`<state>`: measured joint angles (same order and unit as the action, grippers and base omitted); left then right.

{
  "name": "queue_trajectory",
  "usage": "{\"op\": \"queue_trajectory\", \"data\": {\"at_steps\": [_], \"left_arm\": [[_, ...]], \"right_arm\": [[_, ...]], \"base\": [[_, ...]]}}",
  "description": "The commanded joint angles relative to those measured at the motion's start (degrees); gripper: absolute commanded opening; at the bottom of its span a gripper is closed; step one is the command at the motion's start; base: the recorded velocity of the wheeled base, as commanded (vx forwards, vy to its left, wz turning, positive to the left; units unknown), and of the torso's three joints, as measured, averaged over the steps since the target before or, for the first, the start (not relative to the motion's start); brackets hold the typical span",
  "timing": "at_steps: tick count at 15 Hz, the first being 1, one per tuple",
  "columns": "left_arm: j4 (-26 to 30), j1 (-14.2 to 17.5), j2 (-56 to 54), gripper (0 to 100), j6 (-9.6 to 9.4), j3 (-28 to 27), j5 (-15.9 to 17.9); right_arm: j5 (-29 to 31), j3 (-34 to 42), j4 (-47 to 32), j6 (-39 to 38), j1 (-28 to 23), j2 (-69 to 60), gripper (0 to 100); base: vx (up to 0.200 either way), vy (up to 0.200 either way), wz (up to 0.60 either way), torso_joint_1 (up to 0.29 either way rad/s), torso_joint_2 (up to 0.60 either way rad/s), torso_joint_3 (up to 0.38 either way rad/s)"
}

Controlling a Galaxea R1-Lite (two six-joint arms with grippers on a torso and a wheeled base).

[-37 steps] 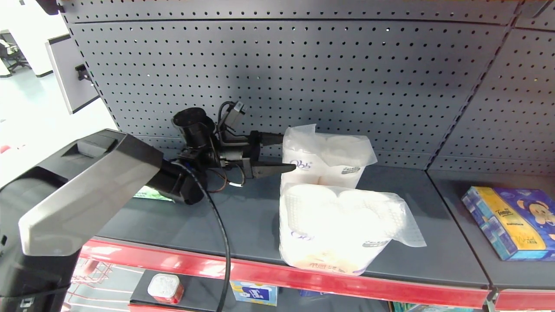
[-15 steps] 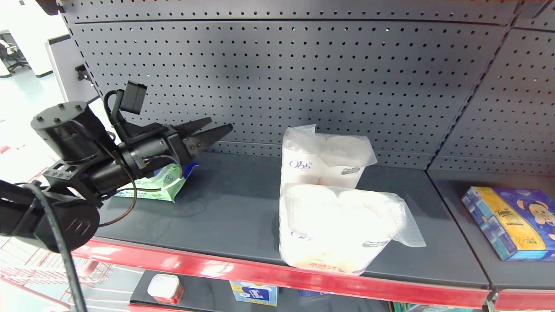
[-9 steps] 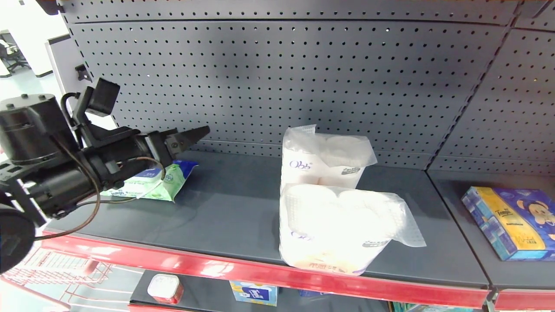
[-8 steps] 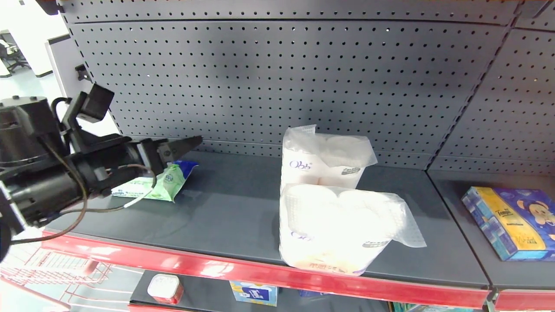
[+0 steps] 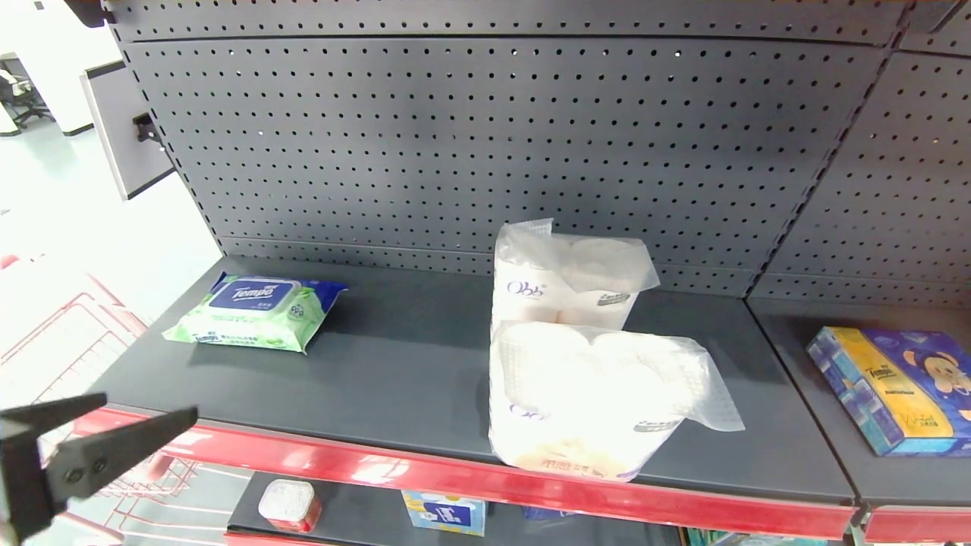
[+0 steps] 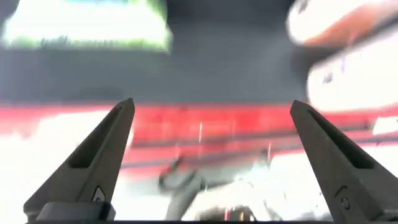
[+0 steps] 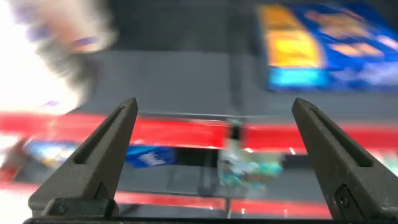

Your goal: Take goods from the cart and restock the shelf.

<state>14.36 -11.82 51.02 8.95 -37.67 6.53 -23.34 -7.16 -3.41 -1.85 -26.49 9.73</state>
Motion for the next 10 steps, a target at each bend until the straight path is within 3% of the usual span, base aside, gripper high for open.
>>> {"op": "queue_trajectory", "data": {"at_steps": [1, 3, 5, 8, 9, 10], "left_arm": [[3.7, 0.0, -10.5, 100, -0.16, 1.1, -0.7], [3.7, 0.0, -10.6, 100, -0.16, 1.2, -2.1], [3.7, 0.0, -10.7, 100, -0.33, 1.1, -2.2], [3.6, 0.0, -10.9, 100, -0.95, 1.2, -2.2], [3.6, 0.0, -10.9, 100, -1.48, 1.2, -2.4], [3.6, 0.0, -10.9, 100, -1.65, 1.2, -2.6]], "right_arm": [[4.2, -0.3, 0.1, -3.5, 0.5, 6.5, 100], [1.6, -0.2, 0.0, -11.1, 3.2, 8.6, 100], [-3.5, -1.7, 0.0, -11.7, 10.7, 11.0, 100], [-4.4, -5.5, 0.5, -12.9, 26.8, 18.4, 100], [-3.7, -5.8, 0.2, -12.5, 30.4, 18.2, 100], [-2.3, -5.9, 0.2, -11.8, 30.8, 18.4, 100]], "base": [[0.000, 0.000, 0.00, 0.000, 0.00, 0.000], [0.000, 0.000, 0.00, 0.000, 0.00, 0.000], [0.000, 0.000, 0.00, 0.000, 0.00, 0.000], [0.000, 0.000, 0.00, 0.000, 0.00, 0.000], [0.000, 0.000, 0.00, 0.000, 0.00, 0.000], [0.000, 0.000, 0.00, 0.000, 0.00, 0.000]]}}
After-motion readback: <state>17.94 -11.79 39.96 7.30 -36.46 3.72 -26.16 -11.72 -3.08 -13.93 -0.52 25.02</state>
